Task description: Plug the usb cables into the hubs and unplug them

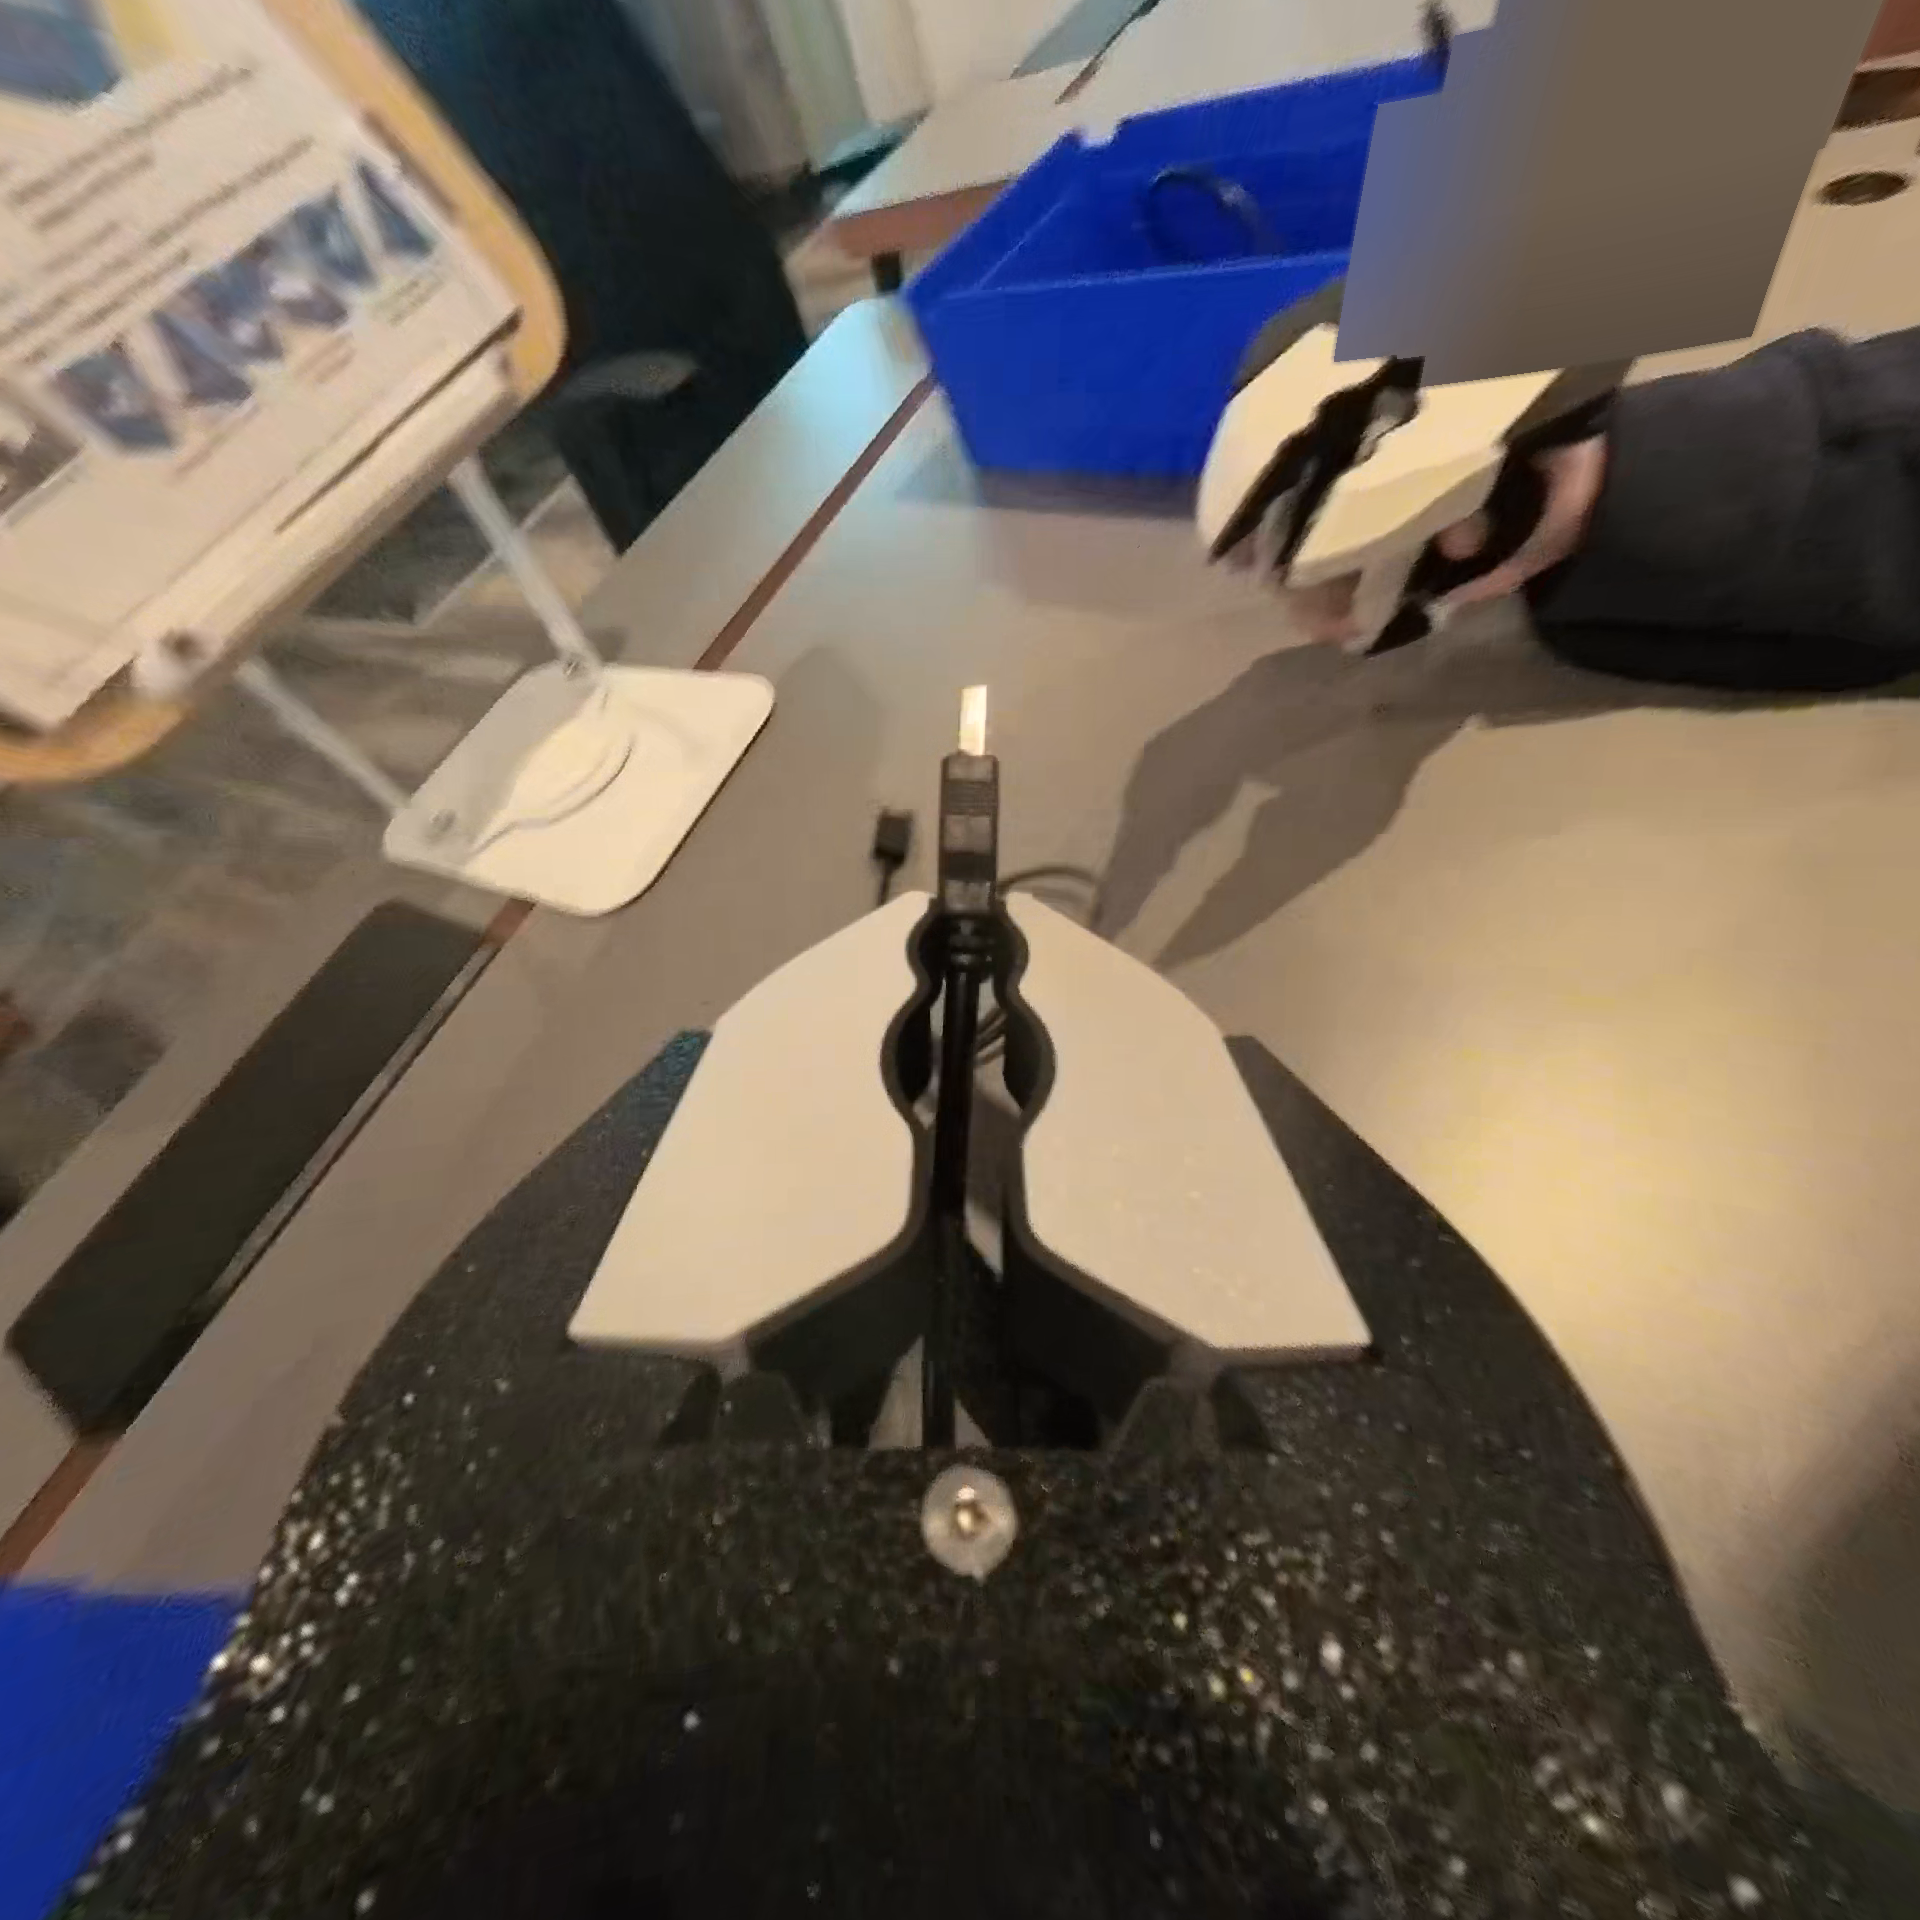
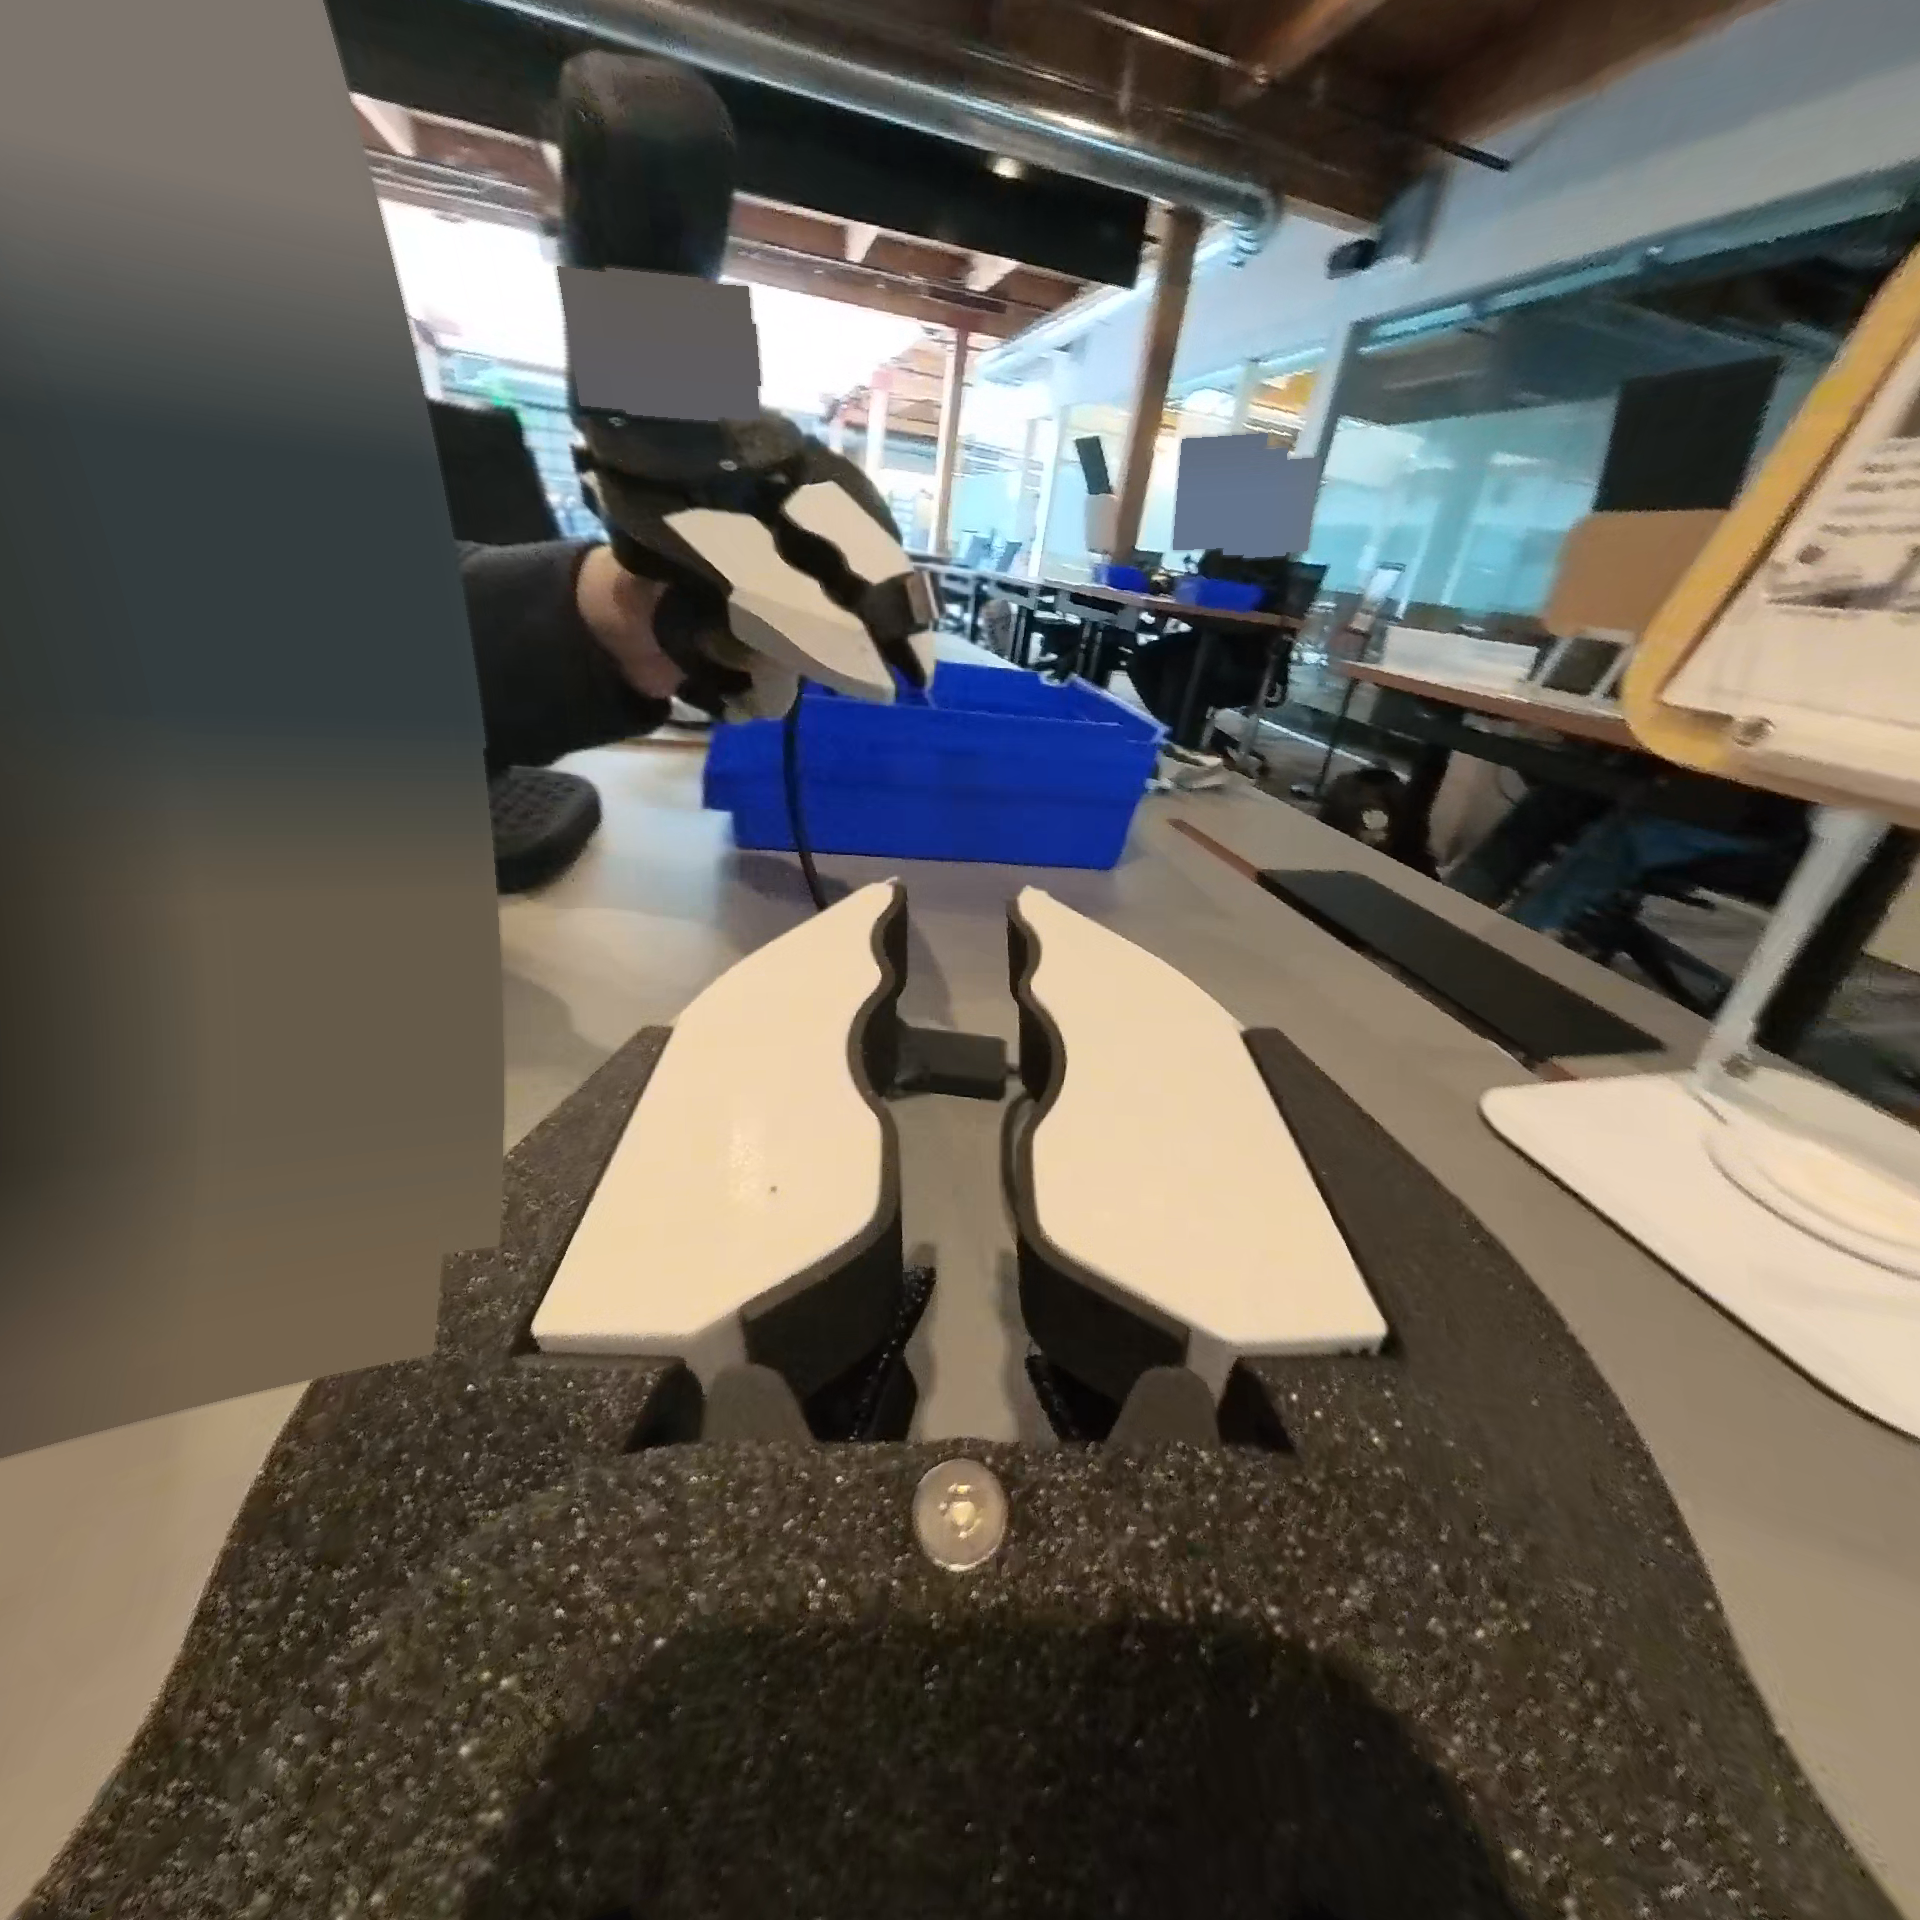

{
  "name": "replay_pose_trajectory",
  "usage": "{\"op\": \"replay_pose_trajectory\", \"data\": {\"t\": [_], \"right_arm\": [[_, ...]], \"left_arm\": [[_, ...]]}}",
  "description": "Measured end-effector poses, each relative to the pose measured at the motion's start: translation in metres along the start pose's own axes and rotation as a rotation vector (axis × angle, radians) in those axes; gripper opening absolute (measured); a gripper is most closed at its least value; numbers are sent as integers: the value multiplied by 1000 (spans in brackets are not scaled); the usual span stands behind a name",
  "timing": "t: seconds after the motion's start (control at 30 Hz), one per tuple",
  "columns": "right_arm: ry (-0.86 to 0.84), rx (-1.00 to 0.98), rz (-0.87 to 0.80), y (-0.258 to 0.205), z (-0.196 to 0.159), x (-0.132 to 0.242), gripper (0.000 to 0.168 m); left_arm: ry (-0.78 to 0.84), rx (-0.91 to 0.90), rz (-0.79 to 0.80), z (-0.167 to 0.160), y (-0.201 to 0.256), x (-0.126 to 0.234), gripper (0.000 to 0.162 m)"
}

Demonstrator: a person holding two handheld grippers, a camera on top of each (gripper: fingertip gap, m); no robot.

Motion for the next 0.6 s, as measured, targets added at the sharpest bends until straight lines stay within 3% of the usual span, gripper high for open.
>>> {"op": "replay_pose_trajectory", "data": {"t": [0.1,0.3,0.47,0.6], "right_arm": [[-21,16,-59,7,-4,2,18],[-96,54,-140,13,-13,2,20],[-301,102,-168,11,-22,-11,26],[-514,-64,-152,-6,-23,-46,45]], "left_arm": [[-35,48,-12,-12,-27,12,8],[96,141,-115,-32,-50,17,8],[165,200,-118,-44,-54,23,8],[211,188,-39,-36,-63,42,8]]}}
Point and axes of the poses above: each gripper's, where its closed fingertips meet, x back along the fingers, z out of its top, y = z × x across the jaws, the point moved 9 cm from there along x, back along the fingers, and after that the axes turned 3 degrees about y, right-handed, at the moved point
